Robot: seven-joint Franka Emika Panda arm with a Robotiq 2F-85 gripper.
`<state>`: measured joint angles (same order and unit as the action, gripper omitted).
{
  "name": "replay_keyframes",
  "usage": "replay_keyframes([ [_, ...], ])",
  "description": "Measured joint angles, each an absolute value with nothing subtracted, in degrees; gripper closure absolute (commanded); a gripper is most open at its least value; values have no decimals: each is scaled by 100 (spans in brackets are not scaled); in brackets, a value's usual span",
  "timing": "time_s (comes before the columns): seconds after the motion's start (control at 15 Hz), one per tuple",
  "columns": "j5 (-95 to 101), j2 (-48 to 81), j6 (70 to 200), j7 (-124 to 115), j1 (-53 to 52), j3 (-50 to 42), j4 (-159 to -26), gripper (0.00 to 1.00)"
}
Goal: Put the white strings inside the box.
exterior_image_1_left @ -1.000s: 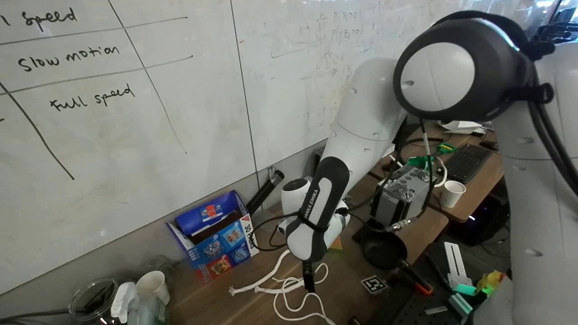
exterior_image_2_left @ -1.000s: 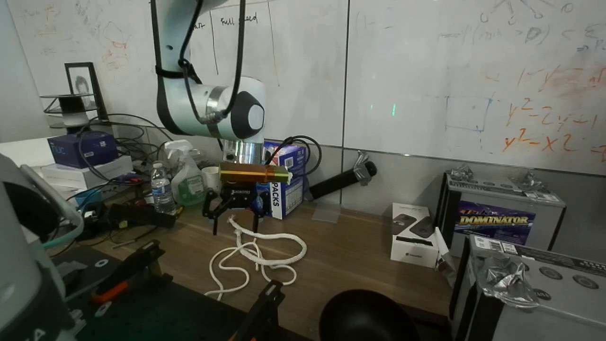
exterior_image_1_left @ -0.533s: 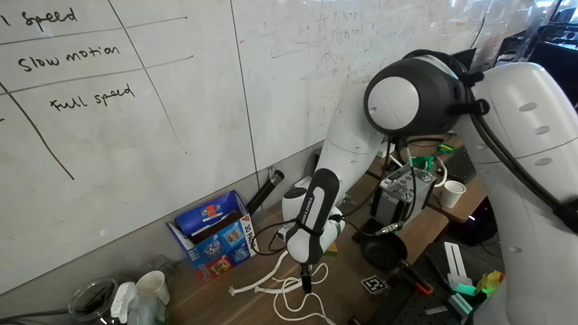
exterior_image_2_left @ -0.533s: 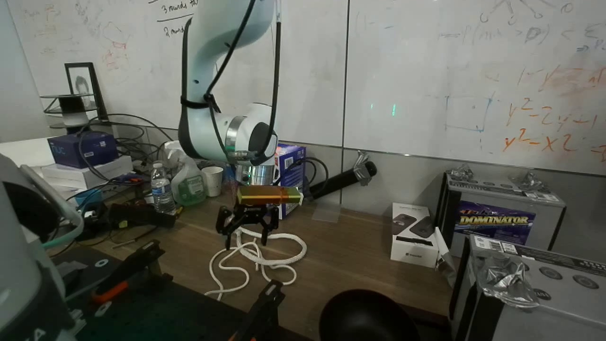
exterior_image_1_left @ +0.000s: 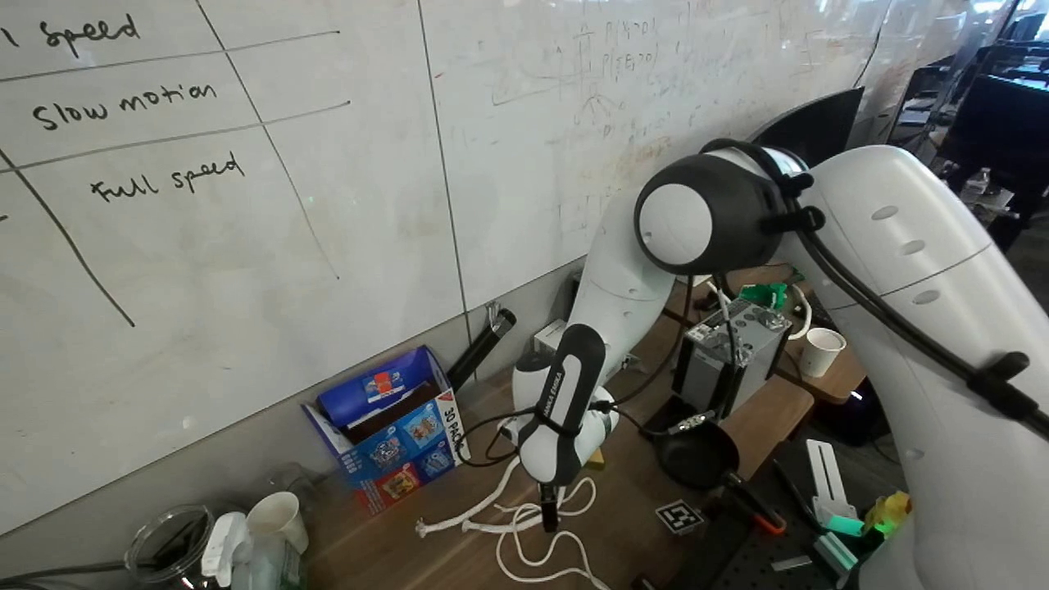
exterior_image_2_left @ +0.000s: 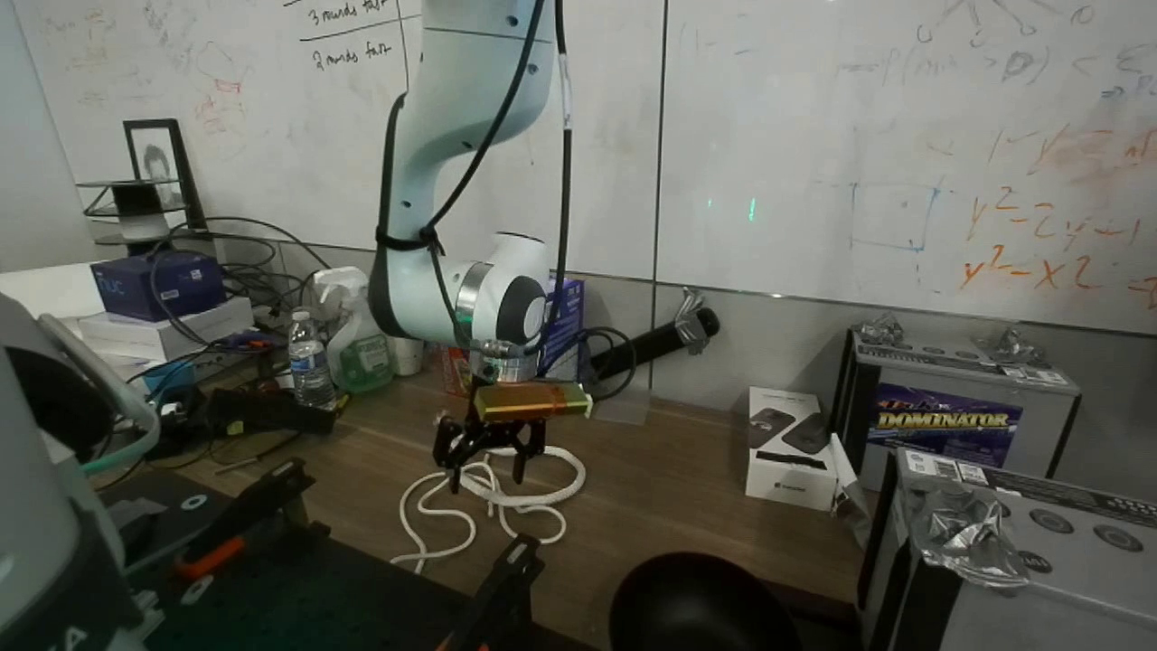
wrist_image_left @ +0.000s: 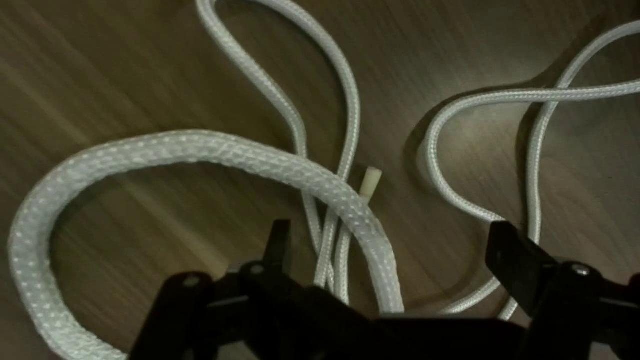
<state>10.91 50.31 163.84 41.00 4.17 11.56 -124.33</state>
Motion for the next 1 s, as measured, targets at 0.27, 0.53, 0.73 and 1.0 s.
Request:
replay_keyframes([
  [0.27,1234,5291,16757,4078,380,1105,-12341,0],
  [0.53,1381,5429,17077,4043,335,1023,-12325,0],
  [0.73,1535,5476,17304,3946,214,888,-12326,0],
  [1.0,1697,5522,17564,3733,-85,655,-12328,0],
])
